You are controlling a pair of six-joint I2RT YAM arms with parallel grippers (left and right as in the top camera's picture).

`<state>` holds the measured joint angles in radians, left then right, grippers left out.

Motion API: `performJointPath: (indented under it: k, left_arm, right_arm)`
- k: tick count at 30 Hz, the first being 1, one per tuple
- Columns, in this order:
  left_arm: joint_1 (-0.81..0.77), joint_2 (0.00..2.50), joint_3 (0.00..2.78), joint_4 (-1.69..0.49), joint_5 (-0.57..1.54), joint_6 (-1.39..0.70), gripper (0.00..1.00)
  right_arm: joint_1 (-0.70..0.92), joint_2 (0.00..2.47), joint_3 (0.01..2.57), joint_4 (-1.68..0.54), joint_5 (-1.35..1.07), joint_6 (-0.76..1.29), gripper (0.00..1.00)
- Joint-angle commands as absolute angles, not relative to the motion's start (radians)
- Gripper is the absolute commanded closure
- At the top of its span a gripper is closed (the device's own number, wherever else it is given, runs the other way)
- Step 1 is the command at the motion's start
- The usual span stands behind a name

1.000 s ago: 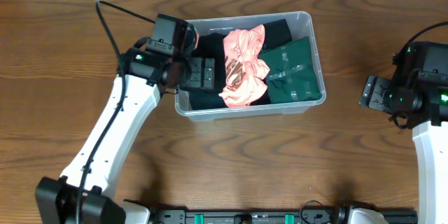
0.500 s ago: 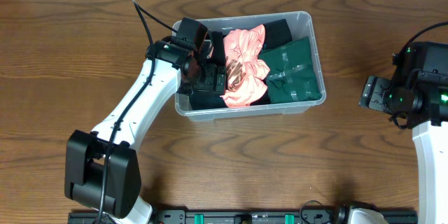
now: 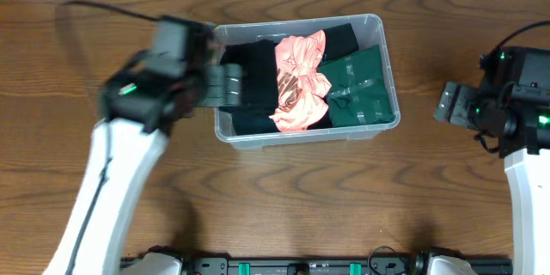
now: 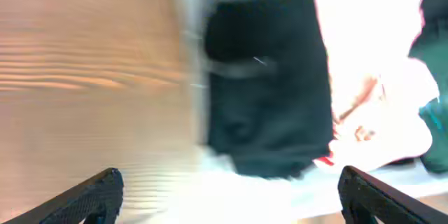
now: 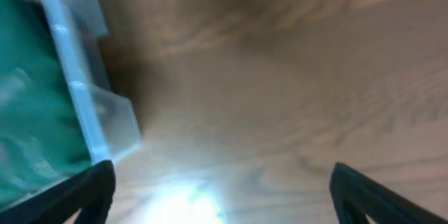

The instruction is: Pack container

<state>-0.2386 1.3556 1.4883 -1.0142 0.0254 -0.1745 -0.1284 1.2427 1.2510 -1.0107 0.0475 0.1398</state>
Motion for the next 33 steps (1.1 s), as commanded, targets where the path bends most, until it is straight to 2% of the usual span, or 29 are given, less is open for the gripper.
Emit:
performJointPath:
  k: [1, 8, 14, 20, 29, 33]
  left_arm:
    - [-0.142, 1.357, 1.49, -1.032, -0.043, -0.154, 0.02]
    - [0.029, 1.392, 1.489, -1.06, -0.043, -0.154, 0.02]
    - [0.068, 1.335, 1.48, -1.108, -0.038, -0.15, 0.02]
    - [0.038, 1.068, 1.347, -1.07, -0.033, -0.097, 0.02]
    - [0.02, 0.49, 0.958, -0.923, 0.018, -0.113, 0.02]
    - [0.02, 0.352, 0.92, -0.981, 0.018, -0.113, 0.02]
  right_arm:
    - [-0.08, 1.251, 1.26, -0.944, 0.024, 0.113, 0.01]
    - [-0.009, 1.346, 1.259, -0.852, -0.106, -0.048, 0.01]
    - [-0.006, 1.299, 1.259, -0.895, -0.084, 0.054, 0.01]
    - [0.0, 1.074, 1.193, -0.902, -0.005, 0.119, 0.01]
    - [0.033, 0.553, 0.892, -0.871, 0.093, 0.119, 0.01]
    - [0.033, 0.435, 0.84, -0.895, 0.09, 0.119, 0.01]
